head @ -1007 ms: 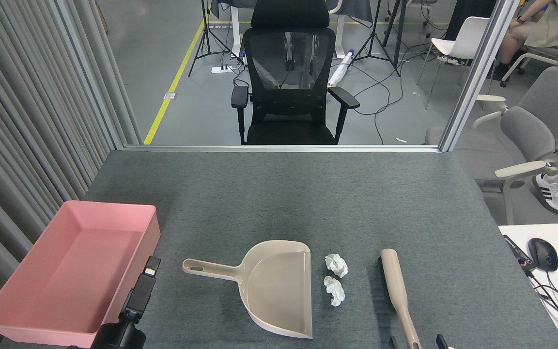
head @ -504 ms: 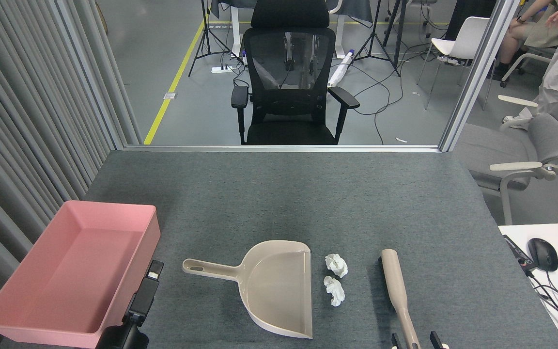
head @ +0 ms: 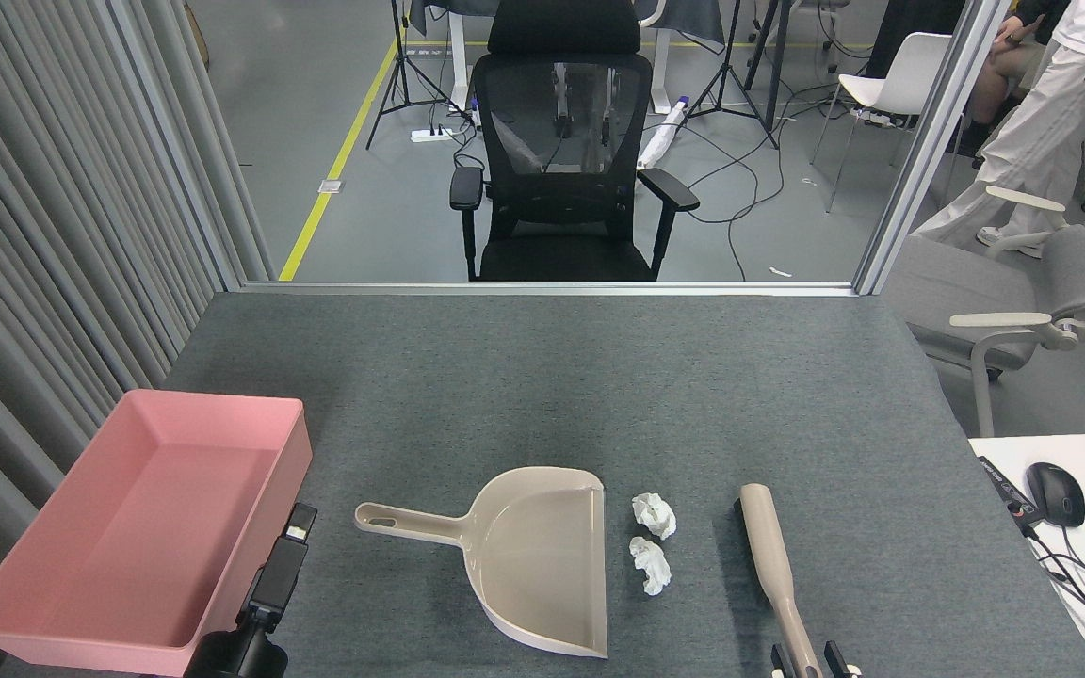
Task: Sweep and dump garbage into bin
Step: 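Move the left gripper from the pink bin toward the dustpan handle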
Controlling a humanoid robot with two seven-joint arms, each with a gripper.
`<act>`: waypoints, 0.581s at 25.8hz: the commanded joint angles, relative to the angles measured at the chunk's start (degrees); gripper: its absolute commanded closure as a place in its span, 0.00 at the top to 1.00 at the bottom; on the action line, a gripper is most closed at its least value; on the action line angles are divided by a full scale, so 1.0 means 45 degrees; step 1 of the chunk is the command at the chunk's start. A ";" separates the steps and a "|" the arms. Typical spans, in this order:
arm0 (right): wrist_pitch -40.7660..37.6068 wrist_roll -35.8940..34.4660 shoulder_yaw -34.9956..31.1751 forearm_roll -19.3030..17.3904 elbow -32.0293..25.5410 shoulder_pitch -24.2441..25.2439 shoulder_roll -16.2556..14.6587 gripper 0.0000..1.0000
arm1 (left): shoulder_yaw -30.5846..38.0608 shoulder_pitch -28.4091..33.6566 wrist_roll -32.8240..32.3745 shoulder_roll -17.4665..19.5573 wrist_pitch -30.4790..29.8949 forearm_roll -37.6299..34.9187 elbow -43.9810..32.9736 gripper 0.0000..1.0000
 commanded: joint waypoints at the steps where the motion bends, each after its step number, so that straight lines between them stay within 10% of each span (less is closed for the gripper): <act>1: 0.0003 0.0039 0.0000 0.0000 0.0001 0.0000 -0.0071 0.54 | 0.0000 -0.0001 0.0005 -0.0004 0.0007 0.0000 -0.0001 1.00; 15: -0.0290 -0.0058 0.0000 -0.0019 0.0020 0.0019 -0.0052 0.17 | 0.0000 -0.0020 -0.0015 -0.0004 0.0007 0.0000 0.0038 1.00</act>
